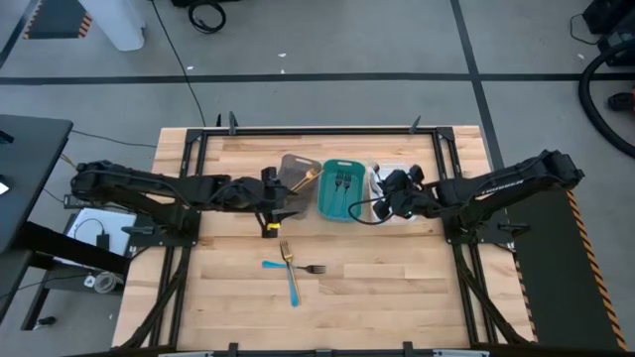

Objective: Sort silverware by color (type)
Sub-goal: Put the orange fork into the white bin

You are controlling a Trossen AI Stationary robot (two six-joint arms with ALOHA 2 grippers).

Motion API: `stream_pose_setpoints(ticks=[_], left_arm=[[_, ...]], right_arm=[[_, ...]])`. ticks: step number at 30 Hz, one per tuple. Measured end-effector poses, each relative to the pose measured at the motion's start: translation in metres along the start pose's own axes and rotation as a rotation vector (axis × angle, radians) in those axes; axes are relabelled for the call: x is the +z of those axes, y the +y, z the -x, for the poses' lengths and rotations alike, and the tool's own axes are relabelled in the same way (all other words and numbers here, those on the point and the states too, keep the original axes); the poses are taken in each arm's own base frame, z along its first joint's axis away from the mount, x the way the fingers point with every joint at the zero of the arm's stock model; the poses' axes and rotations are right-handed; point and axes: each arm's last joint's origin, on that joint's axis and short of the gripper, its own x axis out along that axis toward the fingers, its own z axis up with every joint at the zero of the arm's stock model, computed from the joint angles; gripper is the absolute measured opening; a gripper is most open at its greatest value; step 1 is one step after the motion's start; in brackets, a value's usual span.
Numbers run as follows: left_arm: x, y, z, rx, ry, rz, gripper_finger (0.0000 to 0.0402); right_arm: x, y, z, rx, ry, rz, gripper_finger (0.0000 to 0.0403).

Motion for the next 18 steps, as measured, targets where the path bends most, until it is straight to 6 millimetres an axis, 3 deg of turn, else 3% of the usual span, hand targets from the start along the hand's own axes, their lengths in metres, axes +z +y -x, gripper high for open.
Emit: stream_pose_setpoints(ticks=[18], left_arm=[[-0.003, 0.000, 0.003, -0.004, 0.034, 0.005, 0.0245]], right_arm=[[-0.037, -0.010, -0.011, 0.006, 0.153, -0.057, 0.0032]])
